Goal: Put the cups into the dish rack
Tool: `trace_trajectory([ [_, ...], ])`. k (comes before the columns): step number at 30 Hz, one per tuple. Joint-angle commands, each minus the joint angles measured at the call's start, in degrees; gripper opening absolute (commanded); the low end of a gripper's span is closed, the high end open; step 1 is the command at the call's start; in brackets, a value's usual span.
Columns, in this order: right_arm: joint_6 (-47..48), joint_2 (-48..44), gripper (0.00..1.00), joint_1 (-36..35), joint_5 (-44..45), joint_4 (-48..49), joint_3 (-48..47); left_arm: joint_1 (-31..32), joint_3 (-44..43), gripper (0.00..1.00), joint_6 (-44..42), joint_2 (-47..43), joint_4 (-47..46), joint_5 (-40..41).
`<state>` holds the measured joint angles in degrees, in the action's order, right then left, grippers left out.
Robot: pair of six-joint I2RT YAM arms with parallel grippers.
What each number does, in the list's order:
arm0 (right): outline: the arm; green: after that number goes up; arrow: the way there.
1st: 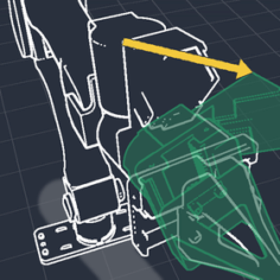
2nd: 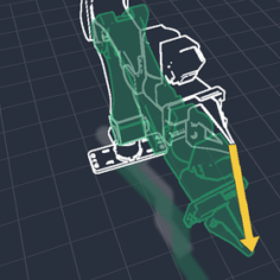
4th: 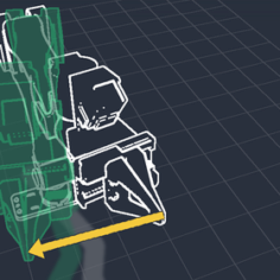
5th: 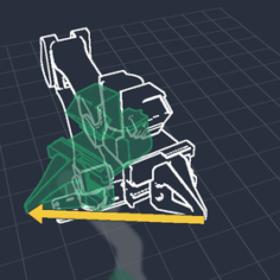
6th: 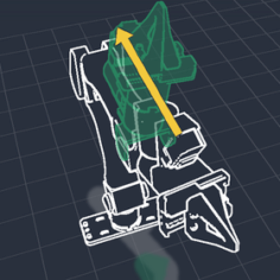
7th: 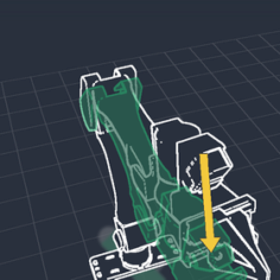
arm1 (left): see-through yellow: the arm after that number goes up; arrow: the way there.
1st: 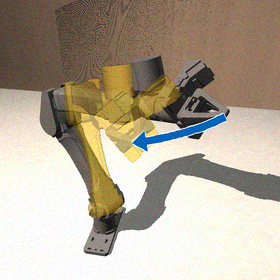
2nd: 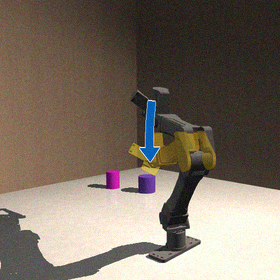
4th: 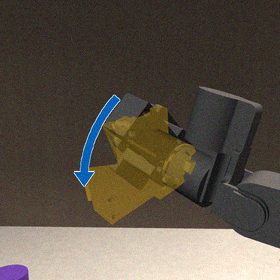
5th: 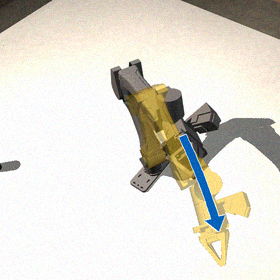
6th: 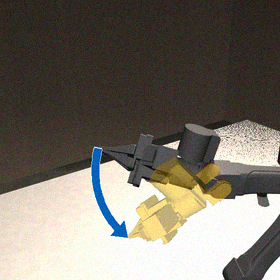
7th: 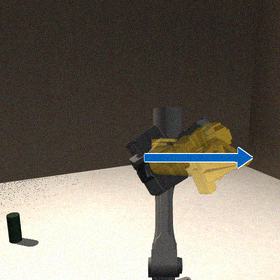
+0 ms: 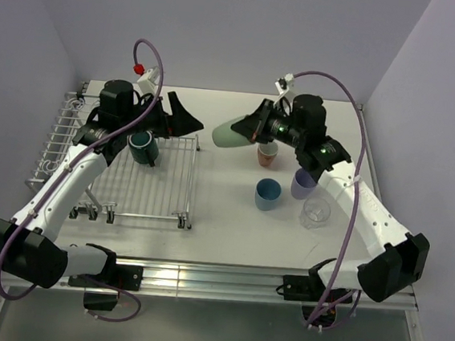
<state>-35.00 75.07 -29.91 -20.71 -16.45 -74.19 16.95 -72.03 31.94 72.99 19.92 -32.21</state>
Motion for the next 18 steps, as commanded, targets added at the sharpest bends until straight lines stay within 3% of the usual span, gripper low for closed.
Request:
trace_trajectory([
  [1, -12.7, 2.7, 0.0, 5.5, -23.6, 21.2, 1.0, -0.3, 2.2, 0.99, 5.7, -3.1, -15.3, -8.7],
  [12, -41.0, 9.2, 0.0, 6.8, -34.1, 55.2, 5.7, -0.3, 2.7, 0.99, 9.7, -2.1, -21.6, -9.9],
  [18, -47.4, 10.5, 0.0, 6.8, -34.9, 62.8, 7.4, -0.3, 3.2, 0.99, 8.3, -2.2, -20.4, -9.6],
])
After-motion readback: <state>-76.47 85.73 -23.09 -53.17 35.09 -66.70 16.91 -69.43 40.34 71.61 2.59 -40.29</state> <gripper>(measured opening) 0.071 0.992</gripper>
